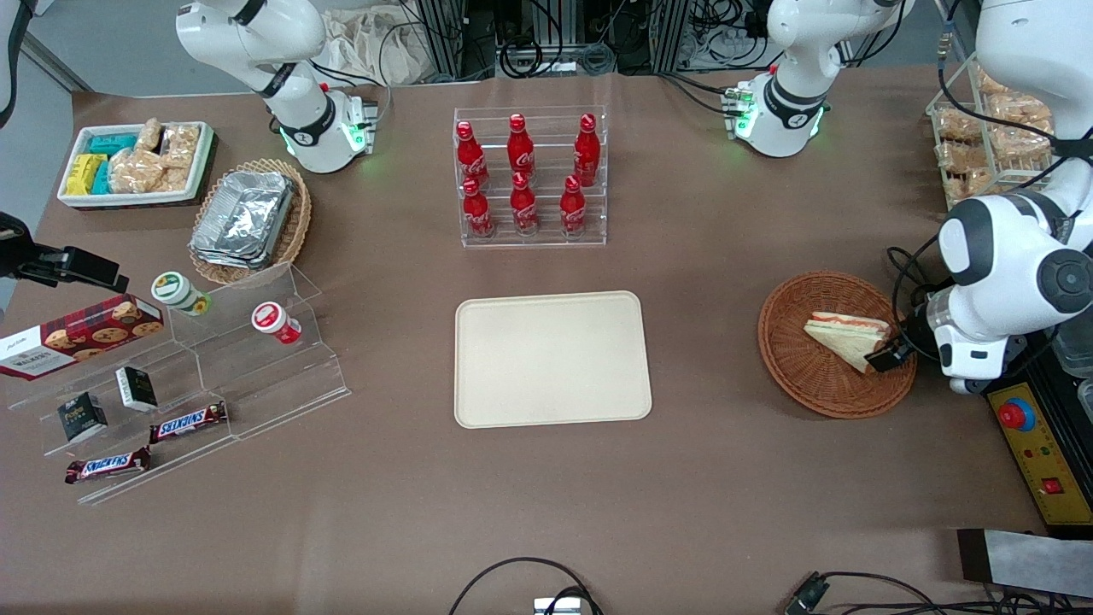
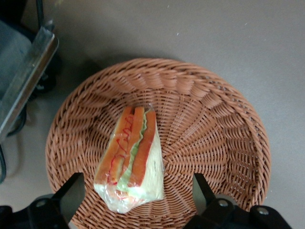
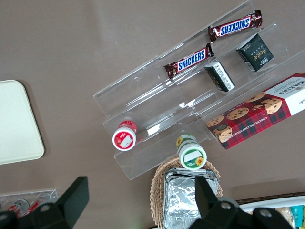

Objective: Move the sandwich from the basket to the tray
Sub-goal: 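Lower the left gripper over the wrapped sandwich in the wicker basket, then close the left gripper on the wrapped sandwich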

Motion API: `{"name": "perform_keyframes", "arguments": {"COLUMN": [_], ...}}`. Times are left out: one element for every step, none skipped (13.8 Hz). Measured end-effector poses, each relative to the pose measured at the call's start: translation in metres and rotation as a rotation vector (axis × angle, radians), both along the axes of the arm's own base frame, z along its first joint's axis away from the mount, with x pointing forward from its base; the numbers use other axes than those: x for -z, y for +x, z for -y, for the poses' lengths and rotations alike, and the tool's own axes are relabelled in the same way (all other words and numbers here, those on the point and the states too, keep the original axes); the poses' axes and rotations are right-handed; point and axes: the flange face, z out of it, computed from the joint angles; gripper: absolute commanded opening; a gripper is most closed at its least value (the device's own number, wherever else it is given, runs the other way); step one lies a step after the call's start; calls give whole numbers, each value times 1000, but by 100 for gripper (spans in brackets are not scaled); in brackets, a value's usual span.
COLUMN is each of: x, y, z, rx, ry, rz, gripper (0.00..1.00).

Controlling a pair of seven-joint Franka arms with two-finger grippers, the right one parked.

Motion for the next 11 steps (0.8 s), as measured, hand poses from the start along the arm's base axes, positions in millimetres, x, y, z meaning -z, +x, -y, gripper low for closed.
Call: {"name": "perform_keyframes", "arguments": {"x": [2,6,11,17,22,24,24,23,22,23,27], "y": [-1,-3,-7,-11,-14,-16,-16,-16,-16,-16,-16], "z": [2,3,4,5,5,5,5,5,5,3,1], "rx": [-16,-26,-30,-31,-31,-31,-31,-31,-31,-34,-38], "ry": [-4,-6,-8,-9,-10,-10,-10,-10,-9,-9,-10], "rz": [-3,-2,0,-2,-8,-12,-11,-9,-8,-7,-2], "gripper": [100,100,100,100,100,100,100,100,100,100,100]}}
